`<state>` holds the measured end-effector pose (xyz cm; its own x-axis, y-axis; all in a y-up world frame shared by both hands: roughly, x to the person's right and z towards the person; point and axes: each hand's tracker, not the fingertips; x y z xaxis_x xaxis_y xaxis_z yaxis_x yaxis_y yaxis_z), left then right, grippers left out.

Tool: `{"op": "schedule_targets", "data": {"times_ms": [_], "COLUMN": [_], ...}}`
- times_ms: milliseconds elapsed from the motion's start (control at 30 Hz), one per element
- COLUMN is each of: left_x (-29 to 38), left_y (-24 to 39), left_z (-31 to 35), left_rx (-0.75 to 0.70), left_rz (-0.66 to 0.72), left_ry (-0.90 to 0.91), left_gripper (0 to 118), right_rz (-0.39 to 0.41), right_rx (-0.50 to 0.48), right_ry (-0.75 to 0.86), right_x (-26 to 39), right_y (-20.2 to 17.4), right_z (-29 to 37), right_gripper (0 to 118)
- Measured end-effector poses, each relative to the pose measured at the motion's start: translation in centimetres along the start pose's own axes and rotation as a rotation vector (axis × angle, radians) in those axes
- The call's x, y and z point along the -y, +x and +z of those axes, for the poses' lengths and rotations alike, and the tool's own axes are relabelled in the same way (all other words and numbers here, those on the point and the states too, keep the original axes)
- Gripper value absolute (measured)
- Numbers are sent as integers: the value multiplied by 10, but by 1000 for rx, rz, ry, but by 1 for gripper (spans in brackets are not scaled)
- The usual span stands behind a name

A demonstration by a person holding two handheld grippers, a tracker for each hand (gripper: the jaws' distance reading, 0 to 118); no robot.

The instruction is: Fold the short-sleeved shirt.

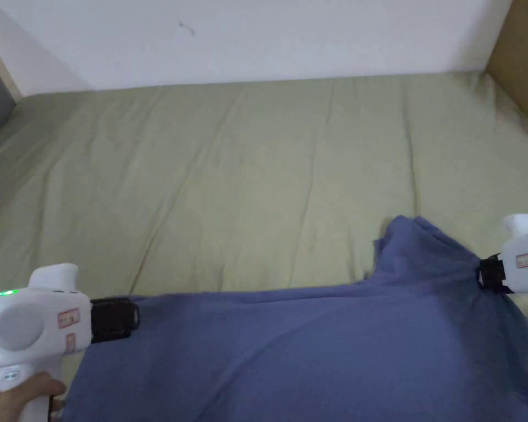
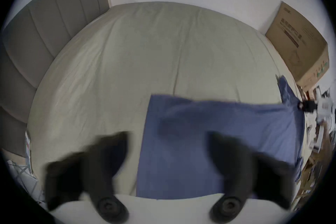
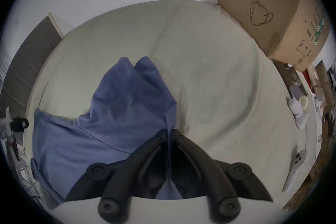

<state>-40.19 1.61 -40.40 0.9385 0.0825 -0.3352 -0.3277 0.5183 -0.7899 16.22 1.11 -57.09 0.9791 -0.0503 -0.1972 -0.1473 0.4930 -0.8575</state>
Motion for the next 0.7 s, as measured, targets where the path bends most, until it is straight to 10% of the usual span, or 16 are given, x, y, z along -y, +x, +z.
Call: {"op": "schedule_targets", "data": {"times_ms": [367,467,700], "left_x": [-27,-37,-31], "left_y": [-5,-5,-2], "left_z": [-65,-51,-5], "left_rx": [-16,1,23], "left_rz": [37,-18,-30], "left_ry": [-114,-95,-57], "left_gripper": [79,2,2], "right_rz": [17,13,-4], "right_rx": [13,-1,-16], "right_ry": [-26,-24,19], "right_x": [3,2,3], "right_y": [-4,-5,-5], "right_z": [-6,-1,38], "right_gripper": [4,4,4]}}
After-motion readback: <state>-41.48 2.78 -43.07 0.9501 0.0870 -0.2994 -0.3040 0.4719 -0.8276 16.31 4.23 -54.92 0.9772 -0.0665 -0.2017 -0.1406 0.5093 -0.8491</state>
